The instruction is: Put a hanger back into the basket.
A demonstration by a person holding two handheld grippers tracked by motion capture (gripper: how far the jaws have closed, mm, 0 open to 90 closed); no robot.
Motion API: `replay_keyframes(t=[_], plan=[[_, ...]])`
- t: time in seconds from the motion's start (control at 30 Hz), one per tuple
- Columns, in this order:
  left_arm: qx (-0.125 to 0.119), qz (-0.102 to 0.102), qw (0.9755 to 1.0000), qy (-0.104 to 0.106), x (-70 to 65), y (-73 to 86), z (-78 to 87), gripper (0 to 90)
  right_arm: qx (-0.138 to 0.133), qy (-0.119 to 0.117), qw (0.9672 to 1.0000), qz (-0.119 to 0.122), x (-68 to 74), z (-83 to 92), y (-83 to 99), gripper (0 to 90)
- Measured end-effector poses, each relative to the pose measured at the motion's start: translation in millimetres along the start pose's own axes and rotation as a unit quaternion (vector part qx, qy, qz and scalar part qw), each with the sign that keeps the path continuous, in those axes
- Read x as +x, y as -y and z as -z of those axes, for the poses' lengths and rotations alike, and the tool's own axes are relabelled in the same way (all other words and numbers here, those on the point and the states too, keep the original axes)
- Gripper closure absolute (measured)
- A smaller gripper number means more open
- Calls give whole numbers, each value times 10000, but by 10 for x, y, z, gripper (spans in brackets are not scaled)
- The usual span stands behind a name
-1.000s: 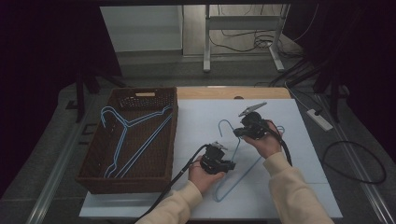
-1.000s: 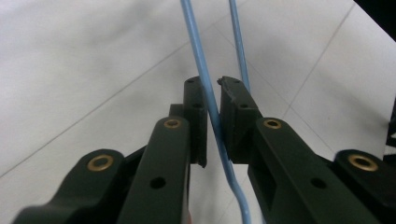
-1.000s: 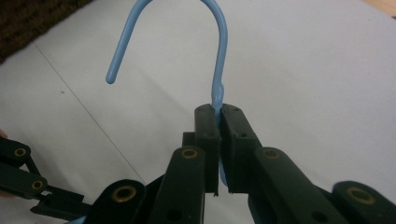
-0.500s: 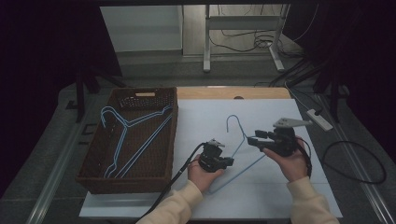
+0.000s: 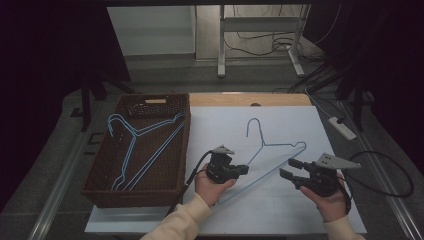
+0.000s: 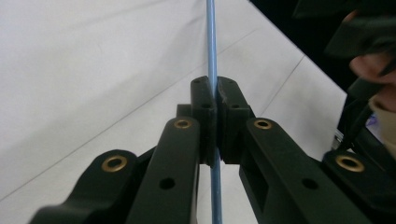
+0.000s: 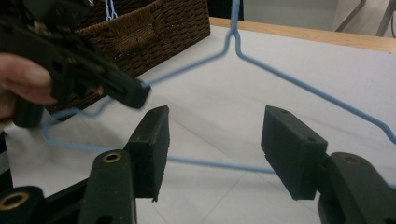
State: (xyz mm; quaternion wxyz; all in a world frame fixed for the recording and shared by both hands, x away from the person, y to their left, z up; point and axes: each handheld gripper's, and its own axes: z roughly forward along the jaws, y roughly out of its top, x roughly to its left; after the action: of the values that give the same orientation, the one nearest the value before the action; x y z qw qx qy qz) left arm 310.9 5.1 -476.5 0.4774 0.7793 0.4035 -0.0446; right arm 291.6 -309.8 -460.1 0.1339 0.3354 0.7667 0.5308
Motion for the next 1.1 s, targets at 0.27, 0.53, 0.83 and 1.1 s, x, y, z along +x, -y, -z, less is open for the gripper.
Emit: replay_keyframes(t=[0.27,0.53,0.83,1.1], plan=[[-257,-156,9994,148,-98,-75,295,865,-16,-31,9999,102,68,44,98,398],[-682,-239,9972,175,-123,-164,804,864,-45,-19,9999,110,58,63,122,390],[-1236,-405,9915,46,-48,-216,1574,865,152,-28,9997,188,54,-12,152,375],[-1636,-314,9854,-349,242,-64,2169,865,247,-16,9995,189,50,-54,163,372]])
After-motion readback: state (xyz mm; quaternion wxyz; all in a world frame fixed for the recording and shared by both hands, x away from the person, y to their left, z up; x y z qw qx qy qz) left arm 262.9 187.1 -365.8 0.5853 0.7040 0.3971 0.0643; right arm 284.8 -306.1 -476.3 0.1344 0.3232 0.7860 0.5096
